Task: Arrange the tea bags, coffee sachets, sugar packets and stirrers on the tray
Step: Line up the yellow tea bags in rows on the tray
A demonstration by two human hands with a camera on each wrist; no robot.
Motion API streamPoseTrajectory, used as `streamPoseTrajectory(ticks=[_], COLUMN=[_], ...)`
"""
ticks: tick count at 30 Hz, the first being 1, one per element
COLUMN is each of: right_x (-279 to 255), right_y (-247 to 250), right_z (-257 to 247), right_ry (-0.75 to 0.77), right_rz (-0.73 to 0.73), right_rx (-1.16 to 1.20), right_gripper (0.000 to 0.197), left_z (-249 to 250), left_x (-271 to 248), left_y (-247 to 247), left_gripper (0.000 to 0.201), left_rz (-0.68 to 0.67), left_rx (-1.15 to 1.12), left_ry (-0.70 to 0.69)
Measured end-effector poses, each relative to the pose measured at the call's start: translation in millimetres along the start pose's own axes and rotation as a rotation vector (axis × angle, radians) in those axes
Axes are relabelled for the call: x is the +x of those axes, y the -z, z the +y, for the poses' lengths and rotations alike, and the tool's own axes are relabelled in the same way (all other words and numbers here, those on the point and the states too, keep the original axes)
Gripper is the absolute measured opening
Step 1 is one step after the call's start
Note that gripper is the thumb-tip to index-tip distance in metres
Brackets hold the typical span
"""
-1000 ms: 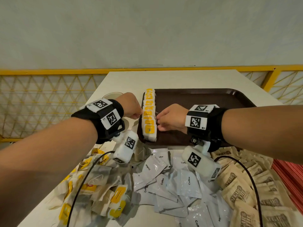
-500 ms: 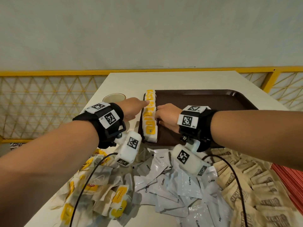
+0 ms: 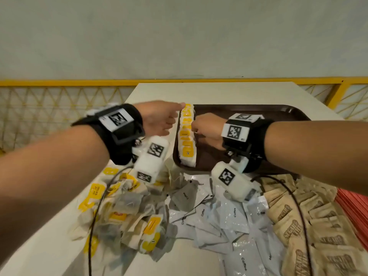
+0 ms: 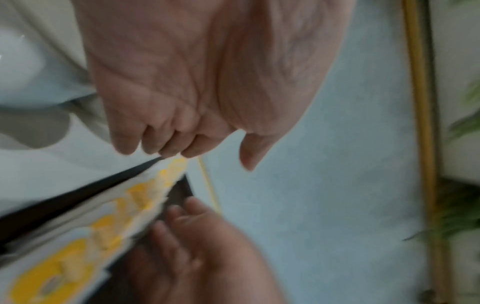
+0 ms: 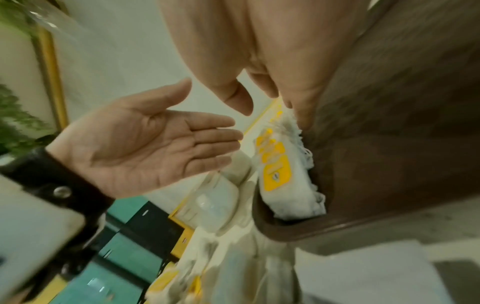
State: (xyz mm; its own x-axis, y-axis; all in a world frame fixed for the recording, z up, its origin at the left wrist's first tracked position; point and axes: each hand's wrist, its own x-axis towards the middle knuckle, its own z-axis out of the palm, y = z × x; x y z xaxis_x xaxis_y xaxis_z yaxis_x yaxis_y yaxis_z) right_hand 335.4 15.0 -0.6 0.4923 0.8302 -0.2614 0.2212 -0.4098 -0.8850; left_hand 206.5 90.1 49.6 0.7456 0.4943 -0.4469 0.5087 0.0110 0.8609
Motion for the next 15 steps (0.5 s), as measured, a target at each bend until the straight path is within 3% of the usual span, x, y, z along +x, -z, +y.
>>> streamPoseTrajectory(ticks=[2, 3, 7, 10, 13, 15], right_x=[-21.2, -36.0, -87.1, -86.5, -79.0, -75.4], right_y=[-0.1, -2.2, -19.5, -43.2, -61.8, -71.6], right_z=[-7.9, -11.0, -18.2, -16.2, -20.2, -22.2], right_ry=[0.096, 0.188, 0.488, 0.535, 0.557, 0.572], right_rz=[-0.020, -0.092, -0.400, -0.525, -0.574, -0.617], right_rx=[0.005, -0.043, -0.757, -1.125, -1.316, -1.375], right_gripper=[0.032, 0.033, 0.041, 0.064, 0.077, 0.080], left_z=[7.9, 10.4, -13.0, -50.1, -75.3, -85.9], left_x=[-31.5, -50.1, -109.5, -125.7, -130.8, -128.0], left_y=[12.3, 17.0, 20.8, 23.8, 26.2, 25.6], left_gripper=[0.028, 0.032, 0.034, 0.043, 0.059, 0.052], left_rz=[-0.040, -0.059, -0.192, -0.239, -0.254, -0.246], left_rx=[0.054, 0.130, 0.700, 1.053, 1.111, 1.116], left_ry=[-0.049, -0.080, -0.120, 0.031, 0.103, 0.069])
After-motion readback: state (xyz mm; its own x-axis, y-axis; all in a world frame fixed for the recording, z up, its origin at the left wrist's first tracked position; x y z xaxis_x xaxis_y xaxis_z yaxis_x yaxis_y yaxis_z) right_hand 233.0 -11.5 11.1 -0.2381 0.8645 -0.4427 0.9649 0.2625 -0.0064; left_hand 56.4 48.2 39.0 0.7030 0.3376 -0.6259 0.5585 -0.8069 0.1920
